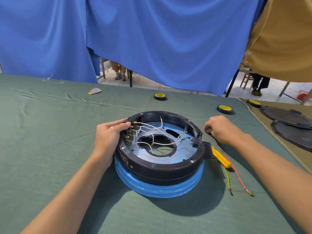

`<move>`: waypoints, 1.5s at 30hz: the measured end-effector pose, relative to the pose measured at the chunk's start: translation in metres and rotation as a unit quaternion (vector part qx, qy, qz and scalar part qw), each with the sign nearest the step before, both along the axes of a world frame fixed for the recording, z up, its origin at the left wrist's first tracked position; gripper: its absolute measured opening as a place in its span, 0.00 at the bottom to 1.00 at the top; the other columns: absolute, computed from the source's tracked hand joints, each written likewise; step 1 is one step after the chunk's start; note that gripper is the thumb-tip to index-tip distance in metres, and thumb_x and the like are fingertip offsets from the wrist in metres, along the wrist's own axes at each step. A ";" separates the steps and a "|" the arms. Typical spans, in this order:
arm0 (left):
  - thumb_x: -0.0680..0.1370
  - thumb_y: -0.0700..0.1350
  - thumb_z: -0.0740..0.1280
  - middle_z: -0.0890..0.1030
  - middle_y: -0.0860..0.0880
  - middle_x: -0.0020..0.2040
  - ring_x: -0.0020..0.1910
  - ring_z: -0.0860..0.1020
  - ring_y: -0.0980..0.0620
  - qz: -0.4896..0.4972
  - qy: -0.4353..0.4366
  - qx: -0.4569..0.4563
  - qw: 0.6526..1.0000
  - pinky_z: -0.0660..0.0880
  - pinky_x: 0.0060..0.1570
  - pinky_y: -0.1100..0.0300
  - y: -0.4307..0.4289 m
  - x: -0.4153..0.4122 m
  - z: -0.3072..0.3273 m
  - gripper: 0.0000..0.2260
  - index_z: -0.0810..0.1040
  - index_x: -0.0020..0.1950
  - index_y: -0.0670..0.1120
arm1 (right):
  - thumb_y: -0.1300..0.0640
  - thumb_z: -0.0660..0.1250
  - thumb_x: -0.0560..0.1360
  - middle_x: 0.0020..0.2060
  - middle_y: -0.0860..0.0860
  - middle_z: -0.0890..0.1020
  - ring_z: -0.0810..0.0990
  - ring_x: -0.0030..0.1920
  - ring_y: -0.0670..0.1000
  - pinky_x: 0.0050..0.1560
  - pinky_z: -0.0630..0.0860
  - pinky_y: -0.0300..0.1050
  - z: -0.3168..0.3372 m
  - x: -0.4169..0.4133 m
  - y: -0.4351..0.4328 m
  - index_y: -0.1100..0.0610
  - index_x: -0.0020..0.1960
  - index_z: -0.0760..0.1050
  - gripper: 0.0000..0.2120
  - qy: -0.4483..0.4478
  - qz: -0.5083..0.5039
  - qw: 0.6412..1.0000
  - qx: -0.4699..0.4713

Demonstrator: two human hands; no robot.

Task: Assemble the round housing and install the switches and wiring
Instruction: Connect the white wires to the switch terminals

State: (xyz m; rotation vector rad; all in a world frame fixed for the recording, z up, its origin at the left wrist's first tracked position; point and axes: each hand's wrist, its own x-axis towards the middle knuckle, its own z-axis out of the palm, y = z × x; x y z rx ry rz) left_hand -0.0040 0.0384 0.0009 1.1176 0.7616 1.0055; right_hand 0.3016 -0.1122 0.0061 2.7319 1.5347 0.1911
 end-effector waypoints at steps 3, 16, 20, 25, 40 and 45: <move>0.73 0.33 0.71 0.86 0.44 0.39 0.37 0.85 0.50 -0.003 -0.004 0.000 1.000 0.80 0.36 0.61 0.000 0.000 0.000 0.07 0.84 0.45 0.44 | 0.64 0.64 0.77 0.52 0.55 0.80 0.77 0.52 0.57 0.52 0.77 0.52 0.000 0.003 -0.002 0.56 0.52 0.81 0.09 -0.003 0.012 1.000 -0.002; 0.73 0.34 0.71 0.86 0.45 0.39 0.37 0.85 0.51 -0.003 0.006 0.009 1.000 0.80 0.37 0.62 0.000 -0.001 0.000 0.07 0.85 0.44 0.46 | 0.60 0.64 0.78 0.58 0.44 0.78 0.74 0.59 0.49 0.39 0.78 0.45 0.003 0.014 -0.003 0.43 0.60 0.79 0.16 -0.194 0.092 0.974 -0.078; 0.73 0.34 0.71 0.86 0.45 0.38 0.35 0.85 0.51 -0.007 0.005 0.015 1.000 0.79 0.32 0.64 -0.001 -0.001 0.001 0.11 0.86 0.37 0.48 | 0.59 0.64 0.78 0.60 0.43 0.77 0.73 0.60 0.48 0.38 0.77 0.43 0.006 0.014 -0.002 0.44 0.61 0.78 0.16 -0.199 0.099 0.970 -0.096; 0.73 0.34 0.71 0.86 0.45 0.38 0.35 0.85 0.52 -0.006 0.010 0.020 1.000 0.78 0.32 0.64 -0.001 -0.001 0.001 0.10 0.85 0.39 0.49 | 0.57 0.63 0.79 0.51 0.44 0.79 0.74 0.54 0.48 0.38 0.78 0.43 0.012 0.010 -0.001 0.48 0.54 0.77 0.07 -0.237 0.106 0.959 -0.115; 0.72 0.39 0.74 0.86 0.49 0.39 0.40 0.85 0.53 0.013 0.039 0.024 0.999 0.79 0.47 0.57 0.005 0.003 -0.010 0.07 0.86 0.45 0.50 | 0.60 0.70 0.76 0.32 0.52 0.83 0.76 0.30 0.44 0.37 0.74 0.39 0.078 -0.078 0.006 0.57 0.49 0.84 0.05 0.209 0.114 0.940 0.245; 0.76 0.40 0.69 0.86 0.48 0.46 0.48 0.84 0.49 0.026 0.038 0.031 0.998 0.78 0.58 0.48 0.004 0.005 -0.011 0.06 0.86 0.48 0.46 | 0.61 0.70 0.76 0.23 0.47 0.77 0.69 0.24 0.45 0.27 0.68 0.36 0.070 -0.136 0.017 0.60 0.44 0.83 0.04 0.436 0.132 0.854 0.252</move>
